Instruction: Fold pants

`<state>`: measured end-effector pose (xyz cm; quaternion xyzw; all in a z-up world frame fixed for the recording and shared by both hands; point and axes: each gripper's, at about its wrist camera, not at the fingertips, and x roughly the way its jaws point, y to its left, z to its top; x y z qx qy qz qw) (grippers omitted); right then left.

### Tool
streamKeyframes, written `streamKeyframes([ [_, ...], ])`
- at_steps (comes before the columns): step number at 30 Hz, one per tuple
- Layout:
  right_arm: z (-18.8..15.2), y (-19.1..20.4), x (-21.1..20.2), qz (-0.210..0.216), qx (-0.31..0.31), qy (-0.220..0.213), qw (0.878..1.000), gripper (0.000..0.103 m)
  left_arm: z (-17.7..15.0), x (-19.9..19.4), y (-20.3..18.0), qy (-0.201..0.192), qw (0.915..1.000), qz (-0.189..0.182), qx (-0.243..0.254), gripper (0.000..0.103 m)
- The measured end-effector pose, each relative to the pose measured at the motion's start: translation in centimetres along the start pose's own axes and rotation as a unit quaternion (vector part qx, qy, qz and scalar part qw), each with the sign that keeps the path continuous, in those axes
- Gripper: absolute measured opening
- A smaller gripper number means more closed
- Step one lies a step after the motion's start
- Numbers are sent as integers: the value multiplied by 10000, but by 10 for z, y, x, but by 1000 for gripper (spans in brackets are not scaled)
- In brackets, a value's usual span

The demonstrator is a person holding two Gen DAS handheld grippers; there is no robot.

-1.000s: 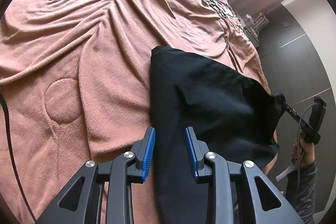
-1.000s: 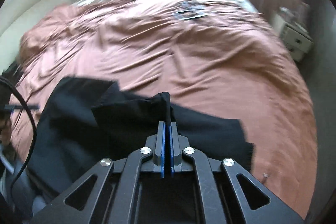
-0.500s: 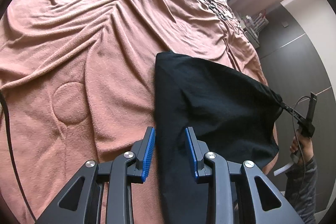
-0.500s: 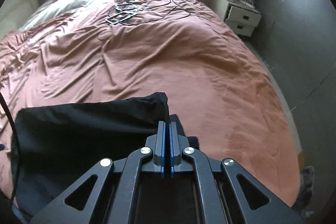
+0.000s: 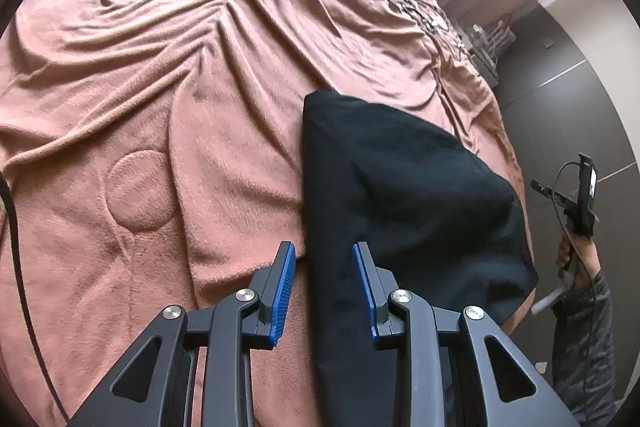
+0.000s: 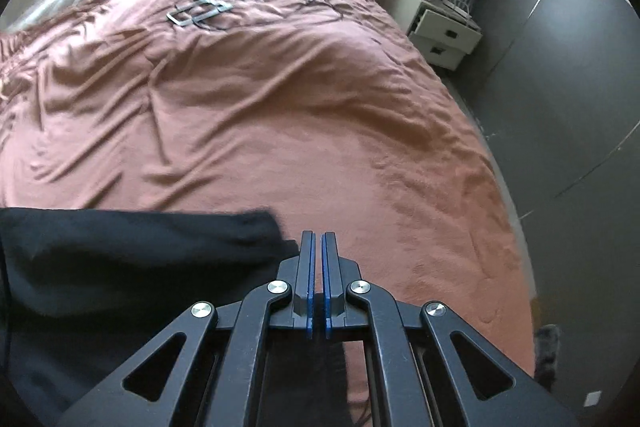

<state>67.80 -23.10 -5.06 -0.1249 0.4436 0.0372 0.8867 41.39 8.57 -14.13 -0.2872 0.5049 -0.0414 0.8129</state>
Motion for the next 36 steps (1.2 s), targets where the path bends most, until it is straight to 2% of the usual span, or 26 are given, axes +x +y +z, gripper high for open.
streamKeyframes([
  [3,-4,-10,1,82,228,44,9997,0,-1,5,-1,69,10000,12,25,31],
  [8,-29,-30,-19,584,523,32,9969,2,0,5,-2,67,10000,45,47,32],
  [10,-43,-38,-30,755,626,28,9952,6,1,4,-3,65,10000,47,56,32],
  [13,-62,-53,-42,1036,777,61,9916,29,1,3,-6,66,9999,98,117,34],
  [14,-71,-58,-47,1134,838,74,9900,41,1,2,-8,74,9998,106,139,35],
  [15,-76,-62,-51,1151,882,60,9894,44,1,2,-9,76,9998,99,152,36],
  [19,-104,-82,-65,1362,1262,143,9825,44,0,-4,-13,53,9997,120,220,39],
  [29,-174,-123,-63,2053,2365,680,9473,48,-12,-9,-17,132,9994,153,285,43],
  [32,-183,-130,-56,2408,2654,802,9301,52,-16,-10,-16,173,9993,183,284,43],
  [36,-186,-133,-49,2681,2819,849,9173,52,-20,-12,-13,181,9992,224,262,43],
])
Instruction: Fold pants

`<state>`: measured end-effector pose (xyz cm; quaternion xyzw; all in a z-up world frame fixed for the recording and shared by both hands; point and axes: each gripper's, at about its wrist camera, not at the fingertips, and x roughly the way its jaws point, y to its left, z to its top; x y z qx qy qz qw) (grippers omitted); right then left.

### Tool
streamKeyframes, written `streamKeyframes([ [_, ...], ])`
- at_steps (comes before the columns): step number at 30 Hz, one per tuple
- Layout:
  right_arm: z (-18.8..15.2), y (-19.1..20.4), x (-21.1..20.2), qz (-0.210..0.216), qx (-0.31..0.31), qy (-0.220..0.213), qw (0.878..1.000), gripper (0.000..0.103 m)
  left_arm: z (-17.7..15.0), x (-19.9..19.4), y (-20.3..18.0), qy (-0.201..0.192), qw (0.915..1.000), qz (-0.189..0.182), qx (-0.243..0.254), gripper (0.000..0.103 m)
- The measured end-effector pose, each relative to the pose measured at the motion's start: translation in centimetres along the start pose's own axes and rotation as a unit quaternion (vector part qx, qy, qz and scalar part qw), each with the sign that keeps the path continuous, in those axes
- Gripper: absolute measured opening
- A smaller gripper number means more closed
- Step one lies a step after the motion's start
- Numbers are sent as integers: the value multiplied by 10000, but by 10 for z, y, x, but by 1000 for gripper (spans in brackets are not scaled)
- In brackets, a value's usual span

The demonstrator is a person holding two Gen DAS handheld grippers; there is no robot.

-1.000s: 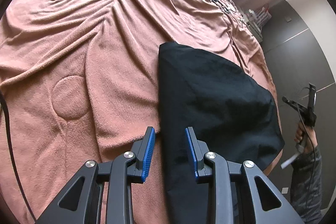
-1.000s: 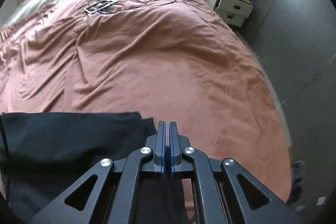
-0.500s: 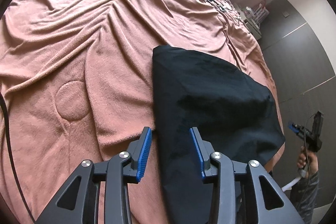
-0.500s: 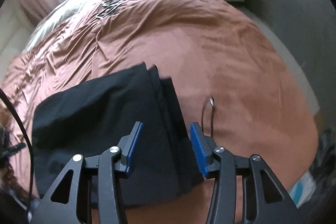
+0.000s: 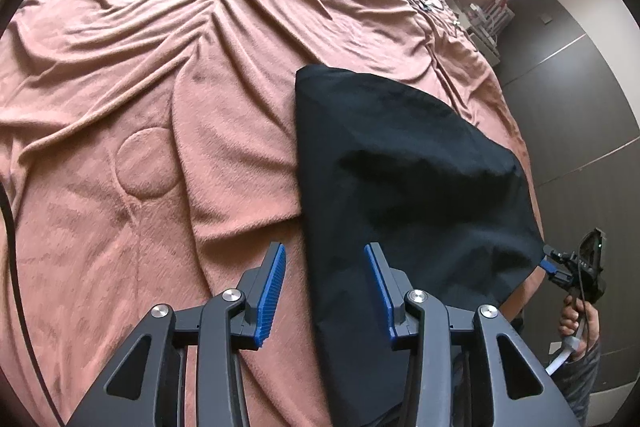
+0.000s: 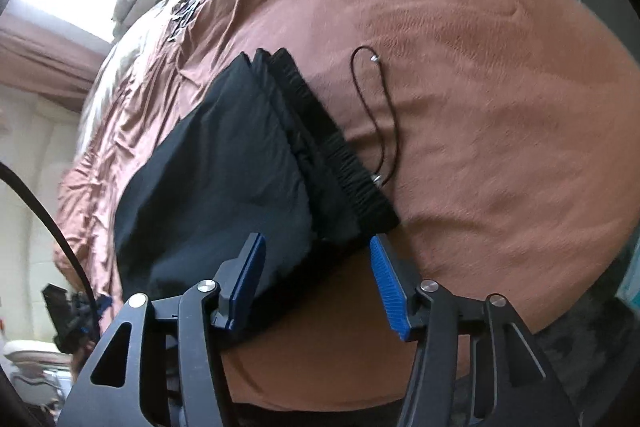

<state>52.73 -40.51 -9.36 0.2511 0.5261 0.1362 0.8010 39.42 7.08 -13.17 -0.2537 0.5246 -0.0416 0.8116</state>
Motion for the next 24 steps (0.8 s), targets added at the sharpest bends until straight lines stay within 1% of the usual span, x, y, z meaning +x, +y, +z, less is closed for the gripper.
streamKeyframes([
  [2,4,-3,0,124,93,21,9999,52,-1,-2,1,-18,10000,4,-13,43],
  [3,6,-5,0,100,108,0,9999,50,-2,-3,1,-28,10000,7,-16,43],
  [4,6,-7,0,54,82,-10,10000,46,-2,-3,0,-35,10000,11,-15,43],
  [6,7,-11,-1,-7,35,-29,10000,18,-3,-4,0,-40,10000,30,-12,43],
  [8,6,-11,-4,26,-37,-109,9999,10,-3,-3,0,-25,10000,33,-18,43],
  [9,6,-10,-9,17,-133,-209,9997,8,-3,-2,0,-12,10000,24,-31,43],
  [11,0,-7,-17,-17,-221,-369,9991,7,-2,1,1,20,10000,-4,-81,43],
  [14,-7,-11,-32,-25,-272,-559,9981,7,-1,8,3,77,9998,-95,-182,43],
  [15,-13,-5,-28,-46,-276,-588,9979,7,0,12,4,110,9995,-181,-250,43],
  [20,-30,-21,-31,-91,-121,-749,9971,7,2,28,8,262,9972,-449,-545,43],
  [24,-37,-23,-34,81,-43,-868,9962,6,1,38,8,346,9952,-607,-678,43],
])
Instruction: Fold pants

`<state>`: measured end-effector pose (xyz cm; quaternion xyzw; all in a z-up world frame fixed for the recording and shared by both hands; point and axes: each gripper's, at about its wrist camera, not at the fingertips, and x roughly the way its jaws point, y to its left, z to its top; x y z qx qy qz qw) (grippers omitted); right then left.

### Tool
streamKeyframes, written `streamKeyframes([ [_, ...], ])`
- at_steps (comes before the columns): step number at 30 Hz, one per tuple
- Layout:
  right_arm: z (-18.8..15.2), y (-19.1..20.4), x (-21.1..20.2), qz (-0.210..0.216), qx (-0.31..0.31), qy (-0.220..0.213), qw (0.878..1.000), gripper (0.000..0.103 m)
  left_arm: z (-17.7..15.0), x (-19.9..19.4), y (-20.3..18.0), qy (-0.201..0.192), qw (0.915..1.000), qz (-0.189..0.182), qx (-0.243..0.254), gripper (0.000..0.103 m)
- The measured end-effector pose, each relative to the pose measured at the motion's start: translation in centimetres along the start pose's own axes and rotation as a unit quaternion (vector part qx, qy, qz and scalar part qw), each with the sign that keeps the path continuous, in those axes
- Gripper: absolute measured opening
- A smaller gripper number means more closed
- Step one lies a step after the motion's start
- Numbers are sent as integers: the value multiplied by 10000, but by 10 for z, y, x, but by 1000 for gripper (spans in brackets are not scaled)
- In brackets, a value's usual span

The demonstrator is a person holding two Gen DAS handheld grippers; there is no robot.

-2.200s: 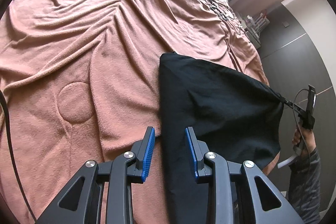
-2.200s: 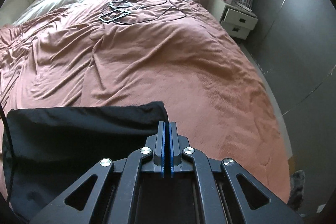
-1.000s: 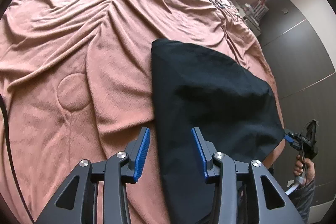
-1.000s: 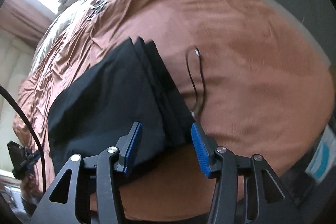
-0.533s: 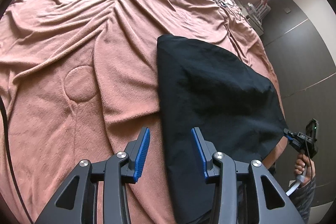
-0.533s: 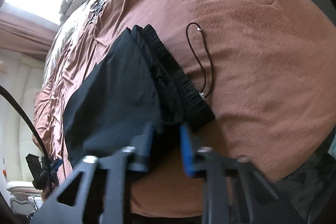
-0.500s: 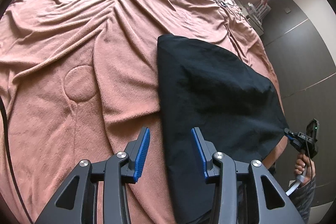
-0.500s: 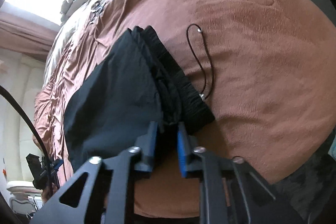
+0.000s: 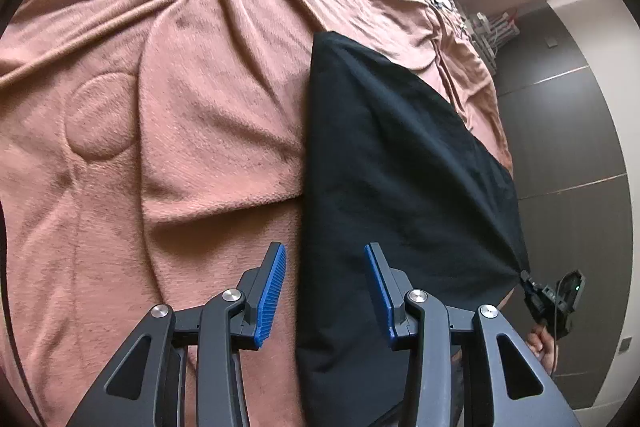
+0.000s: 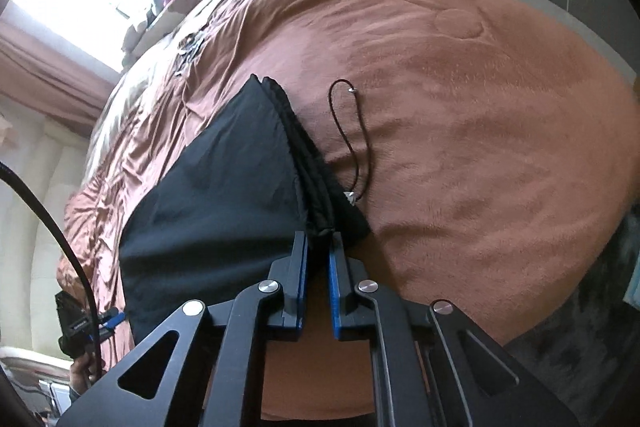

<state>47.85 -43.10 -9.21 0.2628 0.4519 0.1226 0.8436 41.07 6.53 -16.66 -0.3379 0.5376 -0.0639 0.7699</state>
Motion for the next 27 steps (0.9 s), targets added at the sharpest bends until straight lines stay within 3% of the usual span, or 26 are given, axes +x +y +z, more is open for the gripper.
streamKeyframes([
  [10,1,-12,9,389,186,-29,9991,6,1,23,0,163,9996,-192,-119,40],
  [13,5,-13,12,578,304,21,9979,13,-1,26,2,189,9995,-192,-138,36],
  [14,6,-13,12,677,325,0,9972,25,-1,26,2,190,9995,-210,-140,36],
  [15,6,-13,12,719,366,-24,9967,44,-1,26,2,192,9995,-218,-138,36],
  [17,5,-17,15,780,519,-77,9956,60,-1,26,3,195,9994,-240,-144,36],
  [27,-4,-43,42,1342,1402,-28,9810,60,-4,22,9,203,9992,-309,-168,36],
])
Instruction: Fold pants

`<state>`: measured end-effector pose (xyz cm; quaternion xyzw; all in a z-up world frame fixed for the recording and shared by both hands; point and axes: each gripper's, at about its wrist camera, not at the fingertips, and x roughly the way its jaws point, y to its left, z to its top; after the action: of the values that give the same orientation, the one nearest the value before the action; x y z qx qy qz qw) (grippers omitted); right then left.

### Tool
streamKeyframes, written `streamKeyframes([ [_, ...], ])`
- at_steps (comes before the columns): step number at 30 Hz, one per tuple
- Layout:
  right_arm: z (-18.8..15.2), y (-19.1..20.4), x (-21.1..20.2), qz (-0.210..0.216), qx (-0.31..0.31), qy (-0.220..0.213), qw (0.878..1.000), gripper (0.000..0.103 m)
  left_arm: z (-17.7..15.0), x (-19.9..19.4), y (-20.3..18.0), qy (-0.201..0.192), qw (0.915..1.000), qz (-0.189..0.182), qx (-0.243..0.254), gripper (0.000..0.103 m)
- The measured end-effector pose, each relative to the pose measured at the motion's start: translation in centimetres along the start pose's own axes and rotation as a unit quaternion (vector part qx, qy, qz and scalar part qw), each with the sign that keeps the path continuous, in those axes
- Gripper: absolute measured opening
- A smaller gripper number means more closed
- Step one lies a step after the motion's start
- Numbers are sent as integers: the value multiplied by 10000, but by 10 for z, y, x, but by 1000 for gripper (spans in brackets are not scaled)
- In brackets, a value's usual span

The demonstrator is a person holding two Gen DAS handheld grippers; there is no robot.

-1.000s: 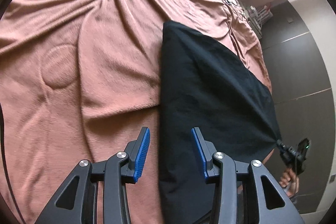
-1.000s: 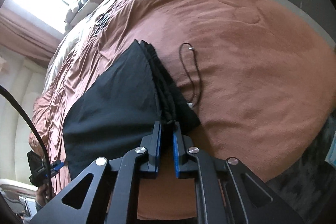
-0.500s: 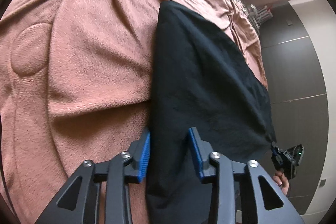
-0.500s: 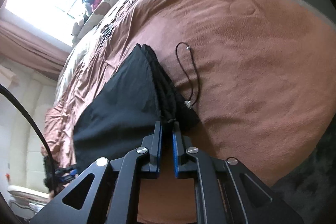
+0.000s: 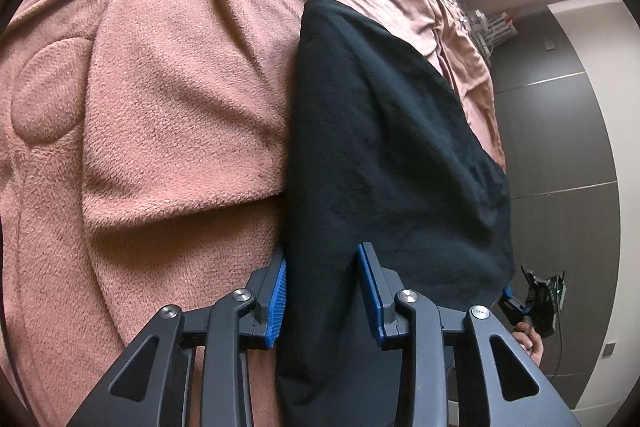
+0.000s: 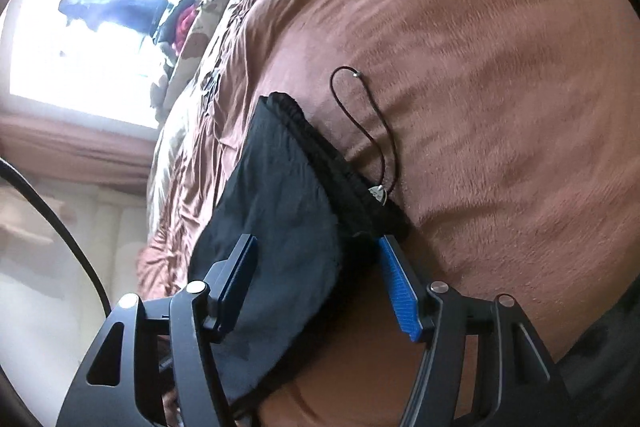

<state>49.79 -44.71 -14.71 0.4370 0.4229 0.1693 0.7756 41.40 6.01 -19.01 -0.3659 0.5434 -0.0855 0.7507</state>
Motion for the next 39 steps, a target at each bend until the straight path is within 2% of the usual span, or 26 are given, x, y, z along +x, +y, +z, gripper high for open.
streamKeyframes([
  [3,-1,-8,2,202,208,-2,9996,60,-1,-1,1,-2,10000,-8,-16,36],
  [6,-4,-21,4,104,466,-47,9988,60,-1,-1,0,-13,10000,-11,-12,36],
  [12,-4,-19,10,583,440,-75,9973,60,-1,-1,1,-8,10000,-36,-14,36],
  [20,5,-17,34,238,215,-119,9994,60,-1,-1,1,-22,10000,-37,-23,36],
  [22,4,-14,35,182,129,-168,9996,54,-1,-1,1,-20,10000,-36,-30,36],
  [24,6,-7,34,245,33,-213,9995,16,-1,-2,1,-26,10000,-21,-32,36],
  [25,7,-3,30,236,-39,-241,9994,8,-1,-2,0,-27,10000,-11,-26,36],
  [28,1,4,18,45,-313,-405,9987,6,2,-5,-2,-51,10000,-3,0,36],
  [32,-9,3,11,-138,-377,-596,9974,5,7,-11,-1,-145,9999,-14,-11,36],
  [39,-17,-11,14,-198,-240,-499,9983,5,17,-5,4,-144,9998,-108,-99,36],
])
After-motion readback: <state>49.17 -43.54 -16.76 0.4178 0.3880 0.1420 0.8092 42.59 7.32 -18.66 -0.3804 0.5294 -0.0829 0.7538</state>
